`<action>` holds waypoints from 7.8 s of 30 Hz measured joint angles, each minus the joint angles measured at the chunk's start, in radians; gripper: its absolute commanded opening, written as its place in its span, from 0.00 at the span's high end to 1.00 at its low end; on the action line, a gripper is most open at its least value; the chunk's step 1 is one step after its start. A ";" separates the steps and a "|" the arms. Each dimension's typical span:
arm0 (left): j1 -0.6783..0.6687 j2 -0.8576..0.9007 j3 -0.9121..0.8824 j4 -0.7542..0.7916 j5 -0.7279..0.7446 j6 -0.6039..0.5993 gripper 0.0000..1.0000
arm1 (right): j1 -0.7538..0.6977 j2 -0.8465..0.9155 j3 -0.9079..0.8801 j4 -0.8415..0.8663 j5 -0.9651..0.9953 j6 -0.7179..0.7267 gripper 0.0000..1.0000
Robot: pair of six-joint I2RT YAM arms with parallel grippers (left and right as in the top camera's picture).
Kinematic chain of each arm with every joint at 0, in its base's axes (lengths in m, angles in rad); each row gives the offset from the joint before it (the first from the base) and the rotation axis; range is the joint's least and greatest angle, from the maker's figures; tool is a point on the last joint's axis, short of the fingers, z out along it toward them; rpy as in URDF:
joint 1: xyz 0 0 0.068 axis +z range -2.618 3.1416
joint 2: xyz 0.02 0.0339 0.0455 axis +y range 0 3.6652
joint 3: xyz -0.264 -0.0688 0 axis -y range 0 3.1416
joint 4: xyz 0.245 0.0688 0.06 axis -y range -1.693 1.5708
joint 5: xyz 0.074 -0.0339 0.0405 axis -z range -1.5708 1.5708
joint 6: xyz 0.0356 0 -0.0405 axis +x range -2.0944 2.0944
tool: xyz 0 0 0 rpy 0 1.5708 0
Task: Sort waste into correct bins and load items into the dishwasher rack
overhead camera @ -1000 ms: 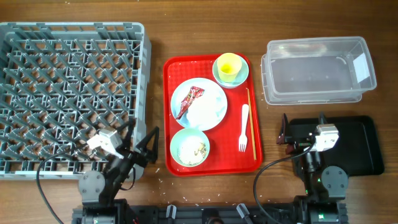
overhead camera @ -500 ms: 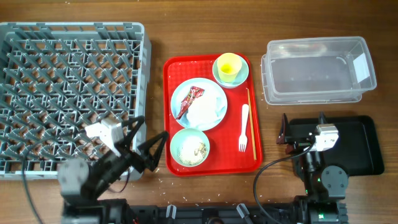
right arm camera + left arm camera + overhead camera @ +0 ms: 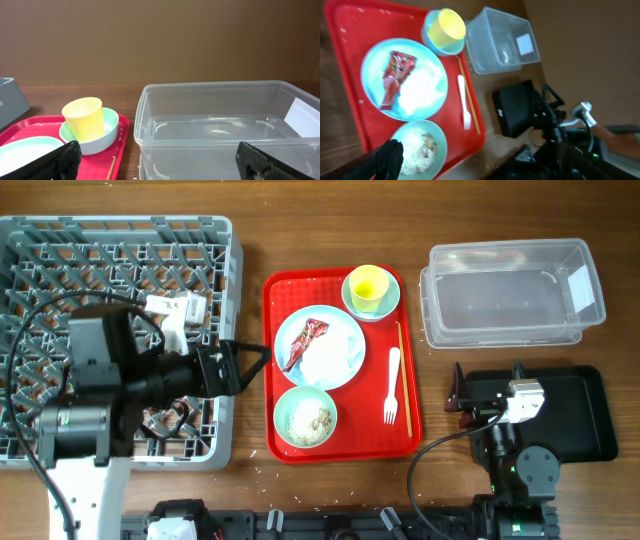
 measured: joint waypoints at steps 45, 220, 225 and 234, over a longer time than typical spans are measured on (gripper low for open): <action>-0.645 -0.235 0.124 -0.295 -0.756 -0.280 0.00 | 0.000 0.000 0.000 0.000 0.003 0.000 0.00; -0.029 -1.001 -1.123 0.945 -0.763 0.058 0.00 | 0.535 1.717 1.143 -0.513 -0.234 0.861 0.25; -0.029 -1.001 -1.123 0.945 -0.763 0.058 0.00 | 0.538 1.756 1.143 -0.458 -0.234 0.848 0.29; -0.029 -1.001 -1.123 0.945 -0.763 0.058 0.00 | 0.612 1.798 1.143 -0.427 -0.119 0.845 0.33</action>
